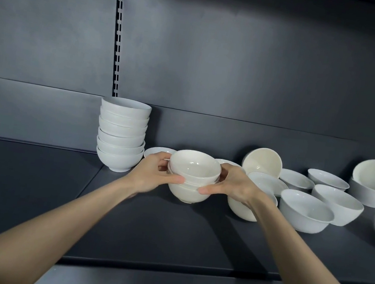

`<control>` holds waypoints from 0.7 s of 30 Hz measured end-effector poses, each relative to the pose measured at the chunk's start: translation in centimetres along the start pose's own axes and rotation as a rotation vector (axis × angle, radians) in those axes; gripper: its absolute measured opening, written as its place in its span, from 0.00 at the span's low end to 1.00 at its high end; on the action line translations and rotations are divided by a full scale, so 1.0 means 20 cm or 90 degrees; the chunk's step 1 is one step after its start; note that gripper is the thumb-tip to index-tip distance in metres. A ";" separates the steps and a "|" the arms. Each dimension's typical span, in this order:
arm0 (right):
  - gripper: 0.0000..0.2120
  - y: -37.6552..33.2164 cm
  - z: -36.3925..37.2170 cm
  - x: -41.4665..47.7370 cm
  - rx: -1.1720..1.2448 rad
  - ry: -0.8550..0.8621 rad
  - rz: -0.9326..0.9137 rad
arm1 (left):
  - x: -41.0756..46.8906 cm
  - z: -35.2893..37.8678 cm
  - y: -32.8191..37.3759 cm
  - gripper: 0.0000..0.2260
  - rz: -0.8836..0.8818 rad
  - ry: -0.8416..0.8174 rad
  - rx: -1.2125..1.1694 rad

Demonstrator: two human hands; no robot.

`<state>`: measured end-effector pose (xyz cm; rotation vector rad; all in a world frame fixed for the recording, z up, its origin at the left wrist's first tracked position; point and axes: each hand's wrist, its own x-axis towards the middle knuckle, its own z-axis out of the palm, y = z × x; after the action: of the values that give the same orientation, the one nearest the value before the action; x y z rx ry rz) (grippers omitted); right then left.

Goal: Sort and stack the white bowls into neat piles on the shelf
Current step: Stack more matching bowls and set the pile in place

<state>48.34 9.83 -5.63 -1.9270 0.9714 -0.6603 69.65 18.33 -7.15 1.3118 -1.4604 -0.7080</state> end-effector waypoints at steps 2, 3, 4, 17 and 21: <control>0.36 -0.01 0.00 -0.01 -0.007 0.003 0.000 | 0.00 0.00 0.01 0.19 0.004 -0.011 0.011; 0.36 -0.01 0.00 -0.01 -0.014 0.002 -0.001 | 0.00 -0.01 0.01 0.18 0.006 -0.018 0.024; 0.37 -0.02 0.00 -0.01 -0.024 0.002 -0.001 | 0.00 -0.01 0.02 0.18 0.005 -0.022 0.043; 0.27 -0.12 -0.26 -0.14 -0.292 0.113 -0.013 | 0.06 -0.03 0.26 0.16 0.060 0.051 0.330; 0.20 -0.11 -0.44 -0.17 -0.358 0.167 -0.011 | 0.13 0.09 0.36 0.13 0.096 0.006 0.357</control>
<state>40.69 9.28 0.39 -2.3733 1.4209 -0.7144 65.54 17.21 -0.45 1.5908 -1.8043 -0.1899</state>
